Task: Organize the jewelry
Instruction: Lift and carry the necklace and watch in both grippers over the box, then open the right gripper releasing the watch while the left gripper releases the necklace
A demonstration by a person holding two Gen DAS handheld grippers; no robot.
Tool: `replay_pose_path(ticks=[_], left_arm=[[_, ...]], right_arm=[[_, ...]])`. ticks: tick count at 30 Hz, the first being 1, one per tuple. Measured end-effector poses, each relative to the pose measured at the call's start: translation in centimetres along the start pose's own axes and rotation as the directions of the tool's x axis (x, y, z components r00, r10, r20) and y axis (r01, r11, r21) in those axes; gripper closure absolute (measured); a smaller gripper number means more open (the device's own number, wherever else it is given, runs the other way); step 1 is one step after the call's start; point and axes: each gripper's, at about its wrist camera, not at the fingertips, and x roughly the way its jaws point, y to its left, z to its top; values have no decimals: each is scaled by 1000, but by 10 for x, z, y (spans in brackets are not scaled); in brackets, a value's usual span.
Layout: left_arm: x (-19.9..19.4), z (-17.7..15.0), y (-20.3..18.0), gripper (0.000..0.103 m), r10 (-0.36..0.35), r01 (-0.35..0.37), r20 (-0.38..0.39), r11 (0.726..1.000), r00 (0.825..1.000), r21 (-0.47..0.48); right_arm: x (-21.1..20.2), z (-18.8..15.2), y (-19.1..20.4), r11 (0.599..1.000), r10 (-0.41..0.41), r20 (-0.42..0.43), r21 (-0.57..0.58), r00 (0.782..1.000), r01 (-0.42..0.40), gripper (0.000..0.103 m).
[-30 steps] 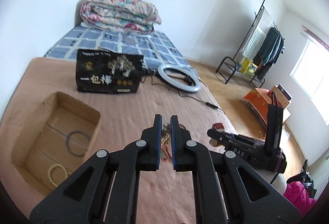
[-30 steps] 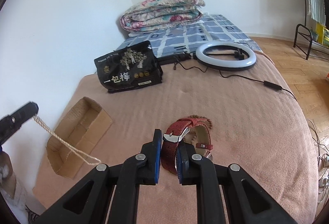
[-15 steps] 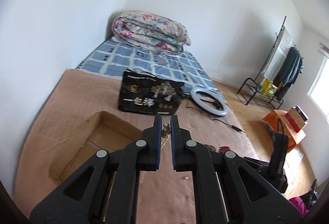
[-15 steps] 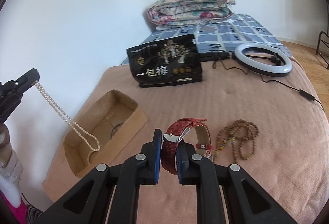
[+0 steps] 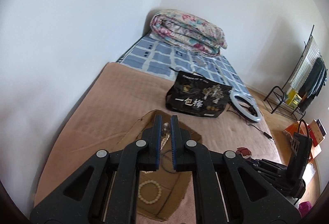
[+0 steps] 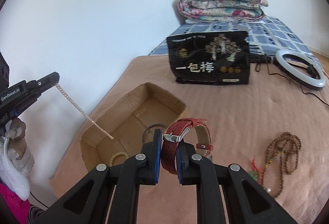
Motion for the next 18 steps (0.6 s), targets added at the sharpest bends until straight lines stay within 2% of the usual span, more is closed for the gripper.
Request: replay_pose_path(ticks=[4,11,18], left_arm=[[4,-5,13,97,31,-31,-22,1000,999,2],[20,-24,28,97,103,-99,-115,994,988,36],[26,-31,30,97,131,-124,-146,991,981,56]], right_arm=[[20,0,22,999,36,-20,-28,999,-36,92],[55,-9,56,993,77,-77,-82,994,-83,92],[84,-16,72,987,103,-121,-114,987,-117,92]])
